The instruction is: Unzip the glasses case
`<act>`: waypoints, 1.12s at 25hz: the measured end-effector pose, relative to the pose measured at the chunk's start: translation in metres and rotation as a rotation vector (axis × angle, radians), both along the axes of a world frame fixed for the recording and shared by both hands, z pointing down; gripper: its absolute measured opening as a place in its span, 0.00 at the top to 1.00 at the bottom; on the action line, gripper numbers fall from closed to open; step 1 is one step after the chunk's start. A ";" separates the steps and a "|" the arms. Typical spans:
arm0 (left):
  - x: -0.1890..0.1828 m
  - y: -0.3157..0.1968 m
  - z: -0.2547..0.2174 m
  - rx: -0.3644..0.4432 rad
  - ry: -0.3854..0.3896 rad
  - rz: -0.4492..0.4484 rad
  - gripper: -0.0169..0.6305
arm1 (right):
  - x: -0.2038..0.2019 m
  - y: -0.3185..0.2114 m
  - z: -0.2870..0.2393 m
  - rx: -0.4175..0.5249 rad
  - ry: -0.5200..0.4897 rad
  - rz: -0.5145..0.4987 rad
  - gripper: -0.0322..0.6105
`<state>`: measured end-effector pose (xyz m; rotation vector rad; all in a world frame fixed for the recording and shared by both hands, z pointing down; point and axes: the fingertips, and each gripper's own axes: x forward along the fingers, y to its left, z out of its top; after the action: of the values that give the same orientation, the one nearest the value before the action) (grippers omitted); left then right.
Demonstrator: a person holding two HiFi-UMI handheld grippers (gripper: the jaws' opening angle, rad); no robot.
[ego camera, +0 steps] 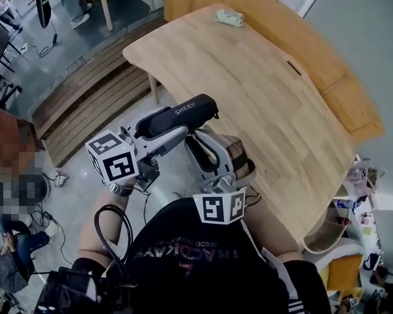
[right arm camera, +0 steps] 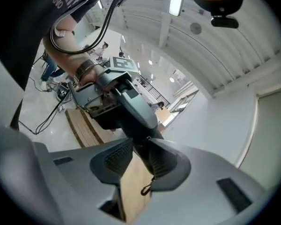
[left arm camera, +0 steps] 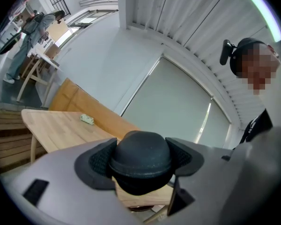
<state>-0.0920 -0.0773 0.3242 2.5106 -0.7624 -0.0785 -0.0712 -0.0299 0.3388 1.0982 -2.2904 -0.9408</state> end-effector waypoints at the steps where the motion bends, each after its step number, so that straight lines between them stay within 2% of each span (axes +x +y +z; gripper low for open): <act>1: 0.001 -0.001 0.001 -0.004 0.000 0.003 0.46 | 0.000 -0.001 0.001 0.002 0.005 0.006 0.77; 4: 0.002 -0.002 0.005 -0.015 -0.009 0.011 0.46 | 0.003 -0.003 0.001 -0.010 -0.019 0.025 0.79; 5: 0.002 -0.002 0.008 -0.018 -0.014 0.012 0.46 | 0.005 -0.003 0.000 -0.022 -0.042 0.029 0.83; 10: -0.004 0.001 0.016 -0.011 -0.029 0.018 0.46 | 0.004 -0.004 0.000 -0.131 -0.151 0.015 0.86; 15: -0.002 0.000 0.025 -0.031 -0.035 0.021 0.46 | 0.003 -0.001 0.004 -0.153 -0.138 -0.026 0.91; 18: -0.001 0.001 0.027 -0.019 -0.041 0.037 0.46 | 0.003 -0.002 0.007 -0.208 -0.159 -0.046 0.92; 23: 0.002 -0.001 0.024 0.103 -0.121 0.064 0.46 | 0.008 -0.006 0.011 -0.375 -0.206 -0.094 0.92; 28: 0.002 0.004 0.016 0.240 -0.163 0.122 0.46 | 0.013 -0.007 0.011 -0.428 -0.215 -0.116 0.92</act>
<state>-0.0904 -0.0735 0.3405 2.8133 -0.6961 0.0828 -0.0585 -0.0365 0.3497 0.9222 -2.5880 -0.3498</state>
